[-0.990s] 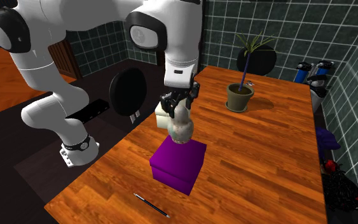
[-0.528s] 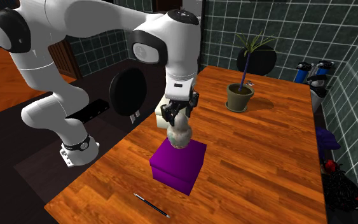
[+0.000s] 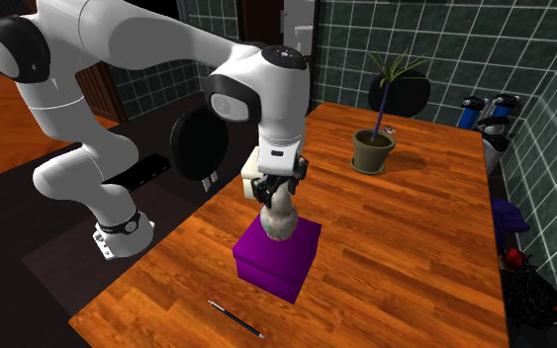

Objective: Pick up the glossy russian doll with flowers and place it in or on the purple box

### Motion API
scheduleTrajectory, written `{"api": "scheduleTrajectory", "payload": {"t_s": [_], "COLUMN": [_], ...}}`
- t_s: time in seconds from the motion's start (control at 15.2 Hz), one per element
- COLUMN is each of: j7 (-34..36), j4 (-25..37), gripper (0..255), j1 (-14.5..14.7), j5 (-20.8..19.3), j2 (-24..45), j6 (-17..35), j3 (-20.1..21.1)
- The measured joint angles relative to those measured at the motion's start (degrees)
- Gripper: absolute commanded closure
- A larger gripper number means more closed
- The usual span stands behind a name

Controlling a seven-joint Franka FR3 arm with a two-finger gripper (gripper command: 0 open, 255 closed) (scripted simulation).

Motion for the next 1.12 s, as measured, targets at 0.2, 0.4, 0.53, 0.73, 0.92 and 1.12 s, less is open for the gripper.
{"api": "scheduleTrajectory", "payload": {"t_s": [0.2,0.4,0.53,0.73,0.92,1.12], "j7": [-0.1,-0.2,-0.2,-0.2,-0.2,-0.3], "j4": [-1.3,-1.5,-1.5,-1.6,-1.6,0.2], "gripper": [255,255,255,0,0,0], "j1": [0.1,0.0,0.0,0.0,0.0,-0.2], "j5": [-0.1,0.0,0.0,-0.1,-0.1,0.0], "j2": [0.4,0.3,0.3,0.4,0.4,0.0], "j6": [1.7,2.1,2.1,2.1,2.1,-0.1], "j3": [0.1,0.0,0.0,0.0,0.0,-0.1]}}
